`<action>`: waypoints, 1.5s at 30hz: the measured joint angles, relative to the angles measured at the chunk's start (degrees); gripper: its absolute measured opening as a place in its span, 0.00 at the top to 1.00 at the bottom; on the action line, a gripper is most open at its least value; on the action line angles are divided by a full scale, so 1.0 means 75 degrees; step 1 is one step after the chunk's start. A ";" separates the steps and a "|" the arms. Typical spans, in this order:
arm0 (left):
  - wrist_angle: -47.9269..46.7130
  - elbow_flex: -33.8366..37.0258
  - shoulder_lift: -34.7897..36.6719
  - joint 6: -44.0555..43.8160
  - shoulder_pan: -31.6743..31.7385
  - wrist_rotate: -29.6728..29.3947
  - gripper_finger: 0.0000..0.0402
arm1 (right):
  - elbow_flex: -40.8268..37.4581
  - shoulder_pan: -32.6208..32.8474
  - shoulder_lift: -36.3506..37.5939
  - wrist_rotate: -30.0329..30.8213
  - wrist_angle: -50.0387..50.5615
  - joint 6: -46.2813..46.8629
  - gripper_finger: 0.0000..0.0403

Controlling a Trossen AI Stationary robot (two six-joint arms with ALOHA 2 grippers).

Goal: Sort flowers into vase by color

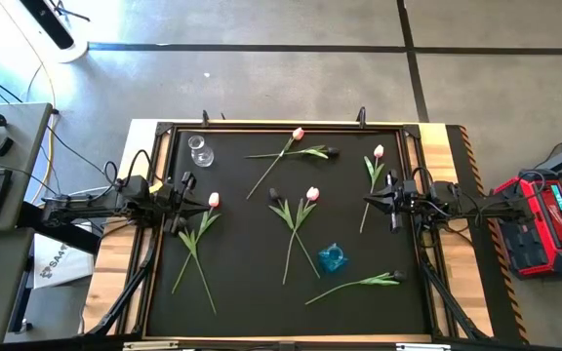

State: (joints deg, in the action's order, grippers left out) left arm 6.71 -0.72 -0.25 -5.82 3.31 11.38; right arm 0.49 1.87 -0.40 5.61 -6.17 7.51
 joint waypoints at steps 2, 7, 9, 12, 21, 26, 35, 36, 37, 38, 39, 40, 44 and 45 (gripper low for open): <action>0.0001 -0.0001 0.0000 0.0000 0.0002 0.0000 1.00 | 0.0003 0.0000 0.0000 0.0000 0.0002 -0.0003 1.00; 0.0001 0.0001 0.0000 0.0000 0.0001 0.0000 1.00 | 0.0002 0.0000 0.0000 0.0001 0.0001 -0.0002 1.00; 0.0001 0.0001 0.0000 0.0110 0.0002 -0.0016 1.00 | 0.0003 0.0000 0.0000 0.0003 0.0002 -0.0003 1.00; 0.0001 -0.0001 0.0000 0.0470 0.0012 -0.0076 1.00 | 0.0000 0.0000 0.0000 0.0003 0.0001 -0.0007 1.00; 0.0115 -0.0001 -0.0002 0.0525 0.0012 -0.0079 1.00 | 0.0002 0.0000 0.0000 0.0050 -0.0223 -0.0633 1.00; 0.0123 -0.0001 -0.0001 0.0372 0.0012 -0.0082 1.00 | 0.0021 0.0000 0.0000 0.0054 -0.0439 -0.0082 1.00; 0.0618 -0.0001 -0.0001 0.0067 0.0006 -0.0324 1.00 | 0.0128 -0.0017 -0.0133 0.3620 0.0609 0.2451 1.00; 0.0685 -0.0001 -0.0003 0.0072 0.0006 -0.0551 1.00 | 0.0224 -0.0024 -0.0301 0.3600 0.0743 0.2743 1.00; 0.0735 -0.0001 -0.0007 0.0126 0.0006 -0.0809 1.00 | 0.0359 -0.0062 -0.0432 0.3593 0.1001 0.3064 1.00; 0.0744 -0.0001 -0.0010 0.0186 0.0006 -0.1091 1.00 | 0.0499 -0.0130 -0.0575 0.3598 0.1339 0.3340 1.00; 0.0745 -0.0001 -0.0030 0.0192 0.0006 -0.1378 1.00 | 0.0666 -0.0216 -0.0733 0.3622 0.1645 0.3550 1.00; 0.0740 -0.0001 -0.0072 0.0196 0.0008 -0.1571 1.00 | 0.0842 -0.0306 -0.0905 0.3625 0.1927 0.3669 1.00; 0.0701 -0.0001 -0.0265 0.0206 0.0009 -0.2148 1.00 | 0.1468 -0.0769 -0.1698 0.3624 0.2665 0.3805 1.00; 0.0694 -0.0001 -0.0323 0.0205 0.0009 -0.2309 1.00 | 0.1628 -0.0897 -0.1910 0.3623 0.2748 0.3803 1.00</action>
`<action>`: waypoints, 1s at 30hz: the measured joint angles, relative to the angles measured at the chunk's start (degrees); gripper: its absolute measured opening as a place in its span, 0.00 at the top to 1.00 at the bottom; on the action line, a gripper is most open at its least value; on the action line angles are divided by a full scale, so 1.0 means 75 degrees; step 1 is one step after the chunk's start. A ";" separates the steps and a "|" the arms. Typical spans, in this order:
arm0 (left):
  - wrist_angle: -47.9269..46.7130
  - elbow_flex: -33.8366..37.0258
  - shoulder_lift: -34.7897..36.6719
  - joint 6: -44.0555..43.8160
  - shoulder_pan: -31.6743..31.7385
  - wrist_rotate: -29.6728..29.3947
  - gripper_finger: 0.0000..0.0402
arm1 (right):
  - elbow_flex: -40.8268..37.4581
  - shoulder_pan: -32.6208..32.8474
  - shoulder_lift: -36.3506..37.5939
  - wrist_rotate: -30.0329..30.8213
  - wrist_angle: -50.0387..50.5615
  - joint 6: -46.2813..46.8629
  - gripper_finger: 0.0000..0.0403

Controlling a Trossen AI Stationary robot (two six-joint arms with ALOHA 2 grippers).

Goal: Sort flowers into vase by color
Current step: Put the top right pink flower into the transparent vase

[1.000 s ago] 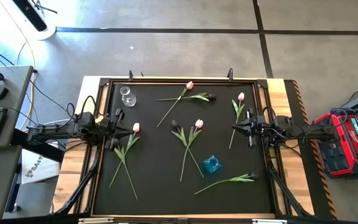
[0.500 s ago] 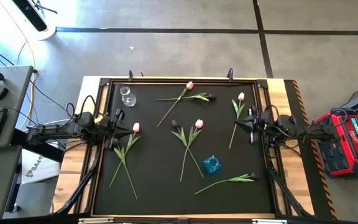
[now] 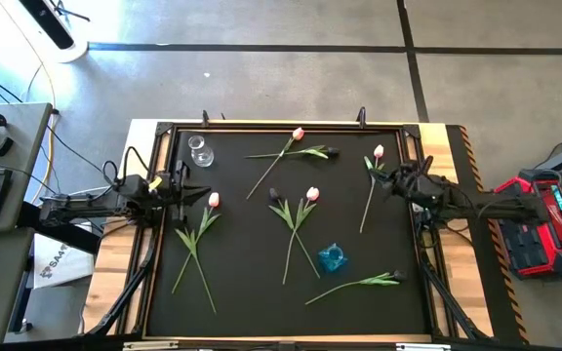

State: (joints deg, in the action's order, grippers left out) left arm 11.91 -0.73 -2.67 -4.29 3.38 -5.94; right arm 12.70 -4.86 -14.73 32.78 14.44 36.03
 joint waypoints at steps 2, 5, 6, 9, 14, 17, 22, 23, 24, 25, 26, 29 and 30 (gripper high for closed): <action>0.0002 0.0000 -0.0128 -0.0050 0.0000 -0.0394 1.00 | 0.0353 -0.0287 -0.0460 -0.0057 0.0173 -0.0015 1.00; -0.0006 0.0000 -0.0404 -0.0142 0.0000 -0.0898 0.98 | 0.0995 -0.0785 -0.1237 -0.0444 0.0696 -0.0118 1.00; -0.0007 0.0000 -0.0504 -0.0165 0.0000 -0.1105 0.96 | 0.1205 -0.0962 -0.1506 -0.0690 0.0844 -0.0189 0.99; -0.0007 0.0000 -0.0809 -0.0183 0.0000 -0.1833 0.92 | 0.1827 -0.1524 -0.2369 -0.1252 0.1278 -0.0063 0.93; -0.0011 0.0000 -0.1238 -0.0117 0.0003 -0.2188 0.87 | 0.2817 -0.2586 -0.3942 -0.1580 0.2308 0.0355 0.75; -0.0056 0.0000 -0.1421 -0.0010 0.0003 -0.2301 0.86 | 0.3257 -0.3223 -0.4897 -0.1717 0.2936 0.0127 0.66; -0.0198 0.0000 -0.1604 -0.0002 0.0003 -0.2389 0.86 | 0.3457 -0.3973 -0.6227 -0.2390 0.2934 0.0219 0.59; -0.0229 0.0000 -0.1618 0.0012 0.0003 -0.2389 0.86 | 0.3460 -0.4035 -0.6454 -0.2503 0.2862 0.0348 0.59; -0.0234 0.0000 -0.1638 0.0072 0.0003 -0.2394 0.86 | 0.3457 -0.4068 -0.6672 -0.2584 0.2817 0.0535 0.59; -0.0229 0.0000 -0.1658 0.0164 0.0003 -0.2428 0.86 | 0.3457 -0.4066 -0.6877 -0.2591 0.2763 0.0690 0.59; -0.0232 0.0000 -0.1681 0.0233 0.0003 -0.2468 0.86 | 0.3455 -0.4066 -0.7076 -0.2579 0.2648 0.0775 0.59; -0.0171 0.0000 -0.1710 0.0386 0.0003 -0.2547 0.86 | 0.3457 -0.4097 -0.7474 -0.2577 0.2350 0.0851 0.59; -0.0148 0.0000 -0.1707 0.0435 0.0003 -0.2549 0.86 | 0.3456 -0.4136 -0.7545 -0.2603 0.2338 0.0950 0.59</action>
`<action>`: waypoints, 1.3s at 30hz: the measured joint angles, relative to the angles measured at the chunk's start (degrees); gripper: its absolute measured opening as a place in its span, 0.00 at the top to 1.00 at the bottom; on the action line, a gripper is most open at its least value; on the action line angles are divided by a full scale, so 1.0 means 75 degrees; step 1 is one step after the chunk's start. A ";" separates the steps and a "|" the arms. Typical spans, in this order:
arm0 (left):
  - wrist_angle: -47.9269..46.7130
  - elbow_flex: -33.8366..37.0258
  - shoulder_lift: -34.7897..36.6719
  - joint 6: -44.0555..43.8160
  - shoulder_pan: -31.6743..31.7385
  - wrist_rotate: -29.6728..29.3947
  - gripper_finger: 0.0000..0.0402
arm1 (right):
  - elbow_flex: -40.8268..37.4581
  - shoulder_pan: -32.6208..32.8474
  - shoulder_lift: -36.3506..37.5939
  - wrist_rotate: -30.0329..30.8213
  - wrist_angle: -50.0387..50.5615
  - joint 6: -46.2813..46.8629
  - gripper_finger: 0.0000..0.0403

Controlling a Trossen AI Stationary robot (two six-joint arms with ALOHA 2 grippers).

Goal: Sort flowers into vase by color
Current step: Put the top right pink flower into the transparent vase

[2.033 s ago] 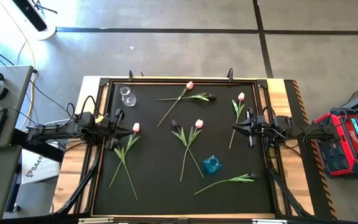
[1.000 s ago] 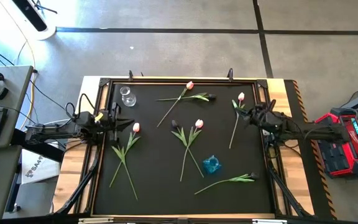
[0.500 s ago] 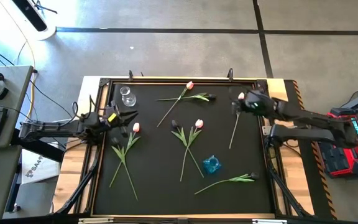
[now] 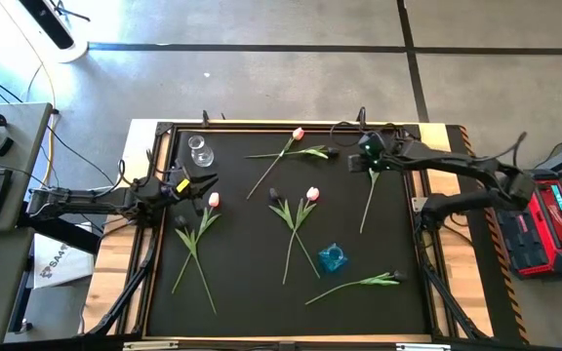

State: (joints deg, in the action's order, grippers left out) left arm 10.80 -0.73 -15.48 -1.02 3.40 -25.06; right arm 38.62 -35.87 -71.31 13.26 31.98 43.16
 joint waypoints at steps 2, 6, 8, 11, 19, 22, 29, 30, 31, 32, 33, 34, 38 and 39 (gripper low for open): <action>-0.0029 0.0000 -0.0001 -0.0199 0.0000 0.0055 0.86 | 0.0001 -0.0039 -0.0087 -0.0027 0.0070 0.0299 0.59; -0.0005 0.0000 -0.0035 -0.0976 -0.0006 0.0327 0.86 | -0.0001 -0.0033 -0.0198 0.0019 0.0295 0.0778 0.59; 0.0128 0.0000 -0.0036 -0.1135 -0.0006 0.0335 0.86 | -0.0001 -0.0033 -0.0200 -0.0006 0.0290 0.0784 0.59; 0.0586 0.0000 -0.0036 -0.1188 -0.0007 0.0372 0.86 | -0.0001 -0.0035 -0.0200 -0.0046 0.0302 0.0703 0.59; -0.0667 0.0000 -0.0240 -0.2219 -0.0015 0.1246 0.86 | -0.0001 -0.0367 -0.0200 0.0158 -0.0475 -0.1179 0.59; -0.1098 0.0000 -0.0368 -0.3027 -0.0031 0.1361 0.86 | -0.0001 -0.0228 -0.0200 0.0209 -0.0494 -0.1225 0.59; -0.1057 0.0000 -0.0713 -0.4273 -0.0255 0.1346 0.86 | 0.0397 -0.0161 -0.0162 -0.0697 0.0147 -0.1579 0.59; -0.1051 0.0000 -0.0742 -0.4342 -0.0286 0.1234 0.86 | 0.0429 -0.0161 -0.0163 -0.0697 0.0271 -0.1527 0.59; -0.1051 0.0000 -0.0774 -0.4412 -0.0309 0.1133 0.86 | 0.0447 -0.0164 -0.0163 -0.0688 0.0359 -0.1447 0.59; -0.1051 0.0000 -0.0804 -0.4452 -0.0336 0.1027 0.86 | 0.0455 -0.0164 -0.0163 -0.0653 0.0440 -0.1382 0.59; -0.1047 0.0000 -0.0838 -0.4458 -0.0360 0.0937 0.86 | 0.0456 -0.0180 -0.0163 -0.0603 0.0533 -0.1348 0.59; -0.1044 0.0000 -0.0870 -0.4457 -0.0382 0.0869 0.86 | 0.0456 -0.0217 -0.0163 -0.0542 0.0631 -0.1342 0.59; -0.1017 0.0000 -0.1042 -0.4452 -0.0408 0.0731 0.86 | 0.0456 -0.0495 -0.0163 -0.0272 0.0935 -0.1296 0.59; -0.1003 0.0000 -0.1099 -0.4437 -0.0408 0.0697 0.86 | 0.0456 -0.0607 -0.0164 -0.0192 0.0972 -0.1288 0.59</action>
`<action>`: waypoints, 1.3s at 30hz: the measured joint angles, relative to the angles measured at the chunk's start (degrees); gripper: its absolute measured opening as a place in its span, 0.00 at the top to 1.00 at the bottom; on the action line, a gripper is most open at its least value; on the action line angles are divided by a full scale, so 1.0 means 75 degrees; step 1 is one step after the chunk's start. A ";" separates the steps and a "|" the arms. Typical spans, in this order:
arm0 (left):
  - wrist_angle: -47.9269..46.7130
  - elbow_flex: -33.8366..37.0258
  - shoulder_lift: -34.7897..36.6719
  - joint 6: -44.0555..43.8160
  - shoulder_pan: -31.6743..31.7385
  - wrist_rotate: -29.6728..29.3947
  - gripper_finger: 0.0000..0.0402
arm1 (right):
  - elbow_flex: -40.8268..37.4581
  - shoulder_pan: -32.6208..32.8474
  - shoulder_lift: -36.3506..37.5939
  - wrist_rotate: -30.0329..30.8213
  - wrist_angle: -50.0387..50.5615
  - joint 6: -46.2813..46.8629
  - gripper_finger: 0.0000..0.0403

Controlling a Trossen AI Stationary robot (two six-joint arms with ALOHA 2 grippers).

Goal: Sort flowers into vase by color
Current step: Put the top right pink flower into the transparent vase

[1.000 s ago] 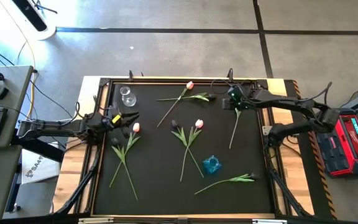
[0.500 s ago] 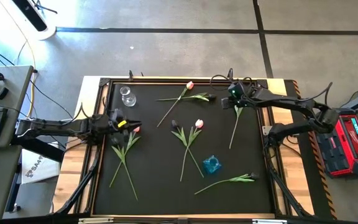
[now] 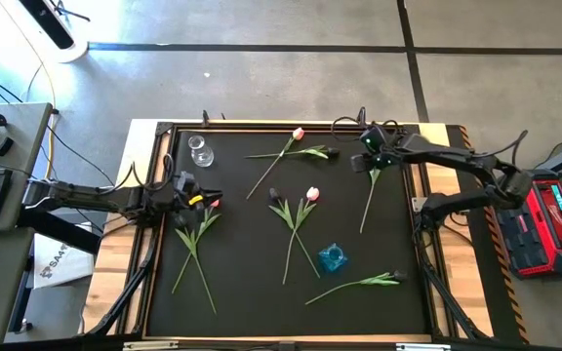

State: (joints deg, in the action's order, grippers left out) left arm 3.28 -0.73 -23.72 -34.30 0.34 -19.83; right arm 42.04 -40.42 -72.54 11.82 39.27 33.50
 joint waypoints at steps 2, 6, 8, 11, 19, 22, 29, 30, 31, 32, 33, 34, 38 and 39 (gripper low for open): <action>-0.0007 0.0000 -0.0105 0.0087 0.0000 -0.0027 0.86 | 0.0000 -0.0243 -0.0030 0.0020 0.0054 -0.0003 0.59; -0.0005 0.0000 -0.0307 0.0124 0.0000 -0.0029 0.86 | 0.0000 -0.0706 -0.0237 0.0005 0.0224 -0.0051 0.59; -0.0005 0.0000 -0.0397 0.0192 0.0000 -0.0018 0.86 | 0.0000 -0.0871 -0.0454 -0.0057 0.0279 -0.0055 0.59; -0.0007 0.0000 -0.0498 0.0304 0.0000 0.0002 0.86 | -0.0001 -0.1018 -0.0869 -0.0137 0.0176 -0.0070 0.59; -0.0001 0.0000 -0.0590 0.0843 0.0000 -0.0100 0.86 | 0.0054 -0.1341 -0.1919 -0.0174 -0.0271 -0.0402 0.68; 0.0000 0.0000 -0.0619 0.1010 -0.0003 -0.0070 0.86 | 0.0169 -0.1304 -0.2028 -0.0136 -0.0279 -0.0354 0.74; -0.0008 0.0000 -0.0720 0.0953 -0.0003 0.0011 0.86 | 0.0195 -0.1306 -0.2038 -0.0317 -0.0239 -0.0482 0.94; -0.0008 0.0000 -0.0741 0.0888 -0.0003 0.0012 0.86 | 0.0195 -0.1306 -0.2038 -0.0341 -0.0237 -0.0515 0.96; -0.0008 0.0000 -0.0776 0.0822 -0.0003 0.0014 0.86 | 0.0195 -0.1306 -0.2038 -0.0389 -0.0239 -0.0530 0.98; -0.0008 0.0000 -0.0807 0.0769 -0.0003 0.0014 0.86 | 0.0195 -0.1306 -0.2038 -0.0411 -0.0239 -0.0548 0.99; -0.0011 0.0000 -0.0849 0.0705 -0.0003 0.0015 0.86 | 0.0195 -0.1306 -0.2038 -0.0449 -0.0247 -0.0573 0.99; -0.0008 0.0000 -0.0895 0.0623 -0.0003 0.0018 0.86 | 0.0195 -0.1306 -0.2038 -0.0474 -0.0261 -0.0632 0.98; -0.0007 0.0000 -0.1010 0.0362 -0.0003 0.0029 0.86 | 0.0195 -0.1306 -0.2031 -0.0675 -0.0395 -0.0849 0.98; -0.0008 0.0000 -0.1026 0.0310 -0.0003 0.0029 0.86 | 0.0195 -0.1304 -0.2023 -0.0759 -0.0500 -0.0891 0.99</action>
State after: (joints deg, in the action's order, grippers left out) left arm 3.22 -0.73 -31.41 -31.98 0.32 -19.62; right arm 43.51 -50.20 -87.72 6.12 35.52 26.82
